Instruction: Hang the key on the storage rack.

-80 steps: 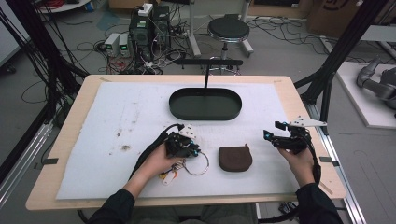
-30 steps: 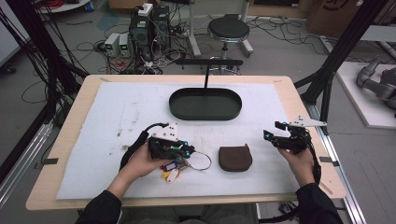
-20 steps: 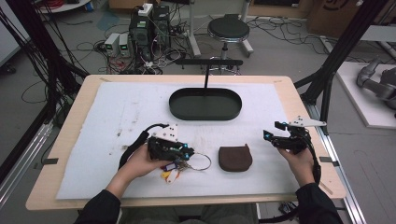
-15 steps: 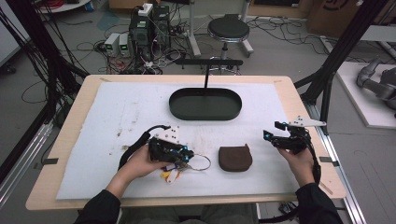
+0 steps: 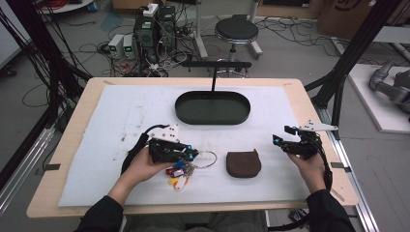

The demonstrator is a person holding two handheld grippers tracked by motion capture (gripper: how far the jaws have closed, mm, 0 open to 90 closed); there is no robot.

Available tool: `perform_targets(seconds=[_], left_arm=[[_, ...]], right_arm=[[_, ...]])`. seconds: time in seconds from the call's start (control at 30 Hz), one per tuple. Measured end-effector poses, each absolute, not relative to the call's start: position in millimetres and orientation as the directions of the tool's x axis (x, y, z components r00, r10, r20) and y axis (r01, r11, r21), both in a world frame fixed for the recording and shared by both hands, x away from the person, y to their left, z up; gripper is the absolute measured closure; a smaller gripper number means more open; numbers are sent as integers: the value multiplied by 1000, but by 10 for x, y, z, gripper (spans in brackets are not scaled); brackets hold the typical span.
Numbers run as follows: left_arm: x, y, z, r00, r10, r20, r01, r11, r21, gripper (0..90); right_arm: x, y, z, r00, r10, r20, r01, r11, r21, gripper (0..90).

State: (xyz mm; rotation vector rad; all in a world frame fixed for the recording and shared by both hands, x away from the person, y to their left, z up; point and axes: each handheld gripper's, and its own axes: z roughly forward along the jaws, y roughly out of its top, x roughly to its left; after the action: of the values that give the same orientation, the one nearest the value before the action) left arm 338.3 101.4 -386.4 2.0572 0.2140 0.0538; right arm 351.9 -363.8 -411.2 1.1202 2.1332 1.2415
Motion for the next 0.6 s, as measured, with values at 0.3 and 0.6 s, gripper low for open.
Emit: perform_targets(seconds=[0.3, 0.6], left_arm=[[3380, 1158, -3727, 967, 252, -41, 127, -337, 933, 864], [3387, 1212, -3583, 956, 294, -5, 95, -295, 951, 864]], right_arm=[[3527, -3626, -4117, -582, 812, 30, 434, 279, 857, 304], [3538, -3627, -4125, -579, 815, 33, 441, 278, 854, 305]])
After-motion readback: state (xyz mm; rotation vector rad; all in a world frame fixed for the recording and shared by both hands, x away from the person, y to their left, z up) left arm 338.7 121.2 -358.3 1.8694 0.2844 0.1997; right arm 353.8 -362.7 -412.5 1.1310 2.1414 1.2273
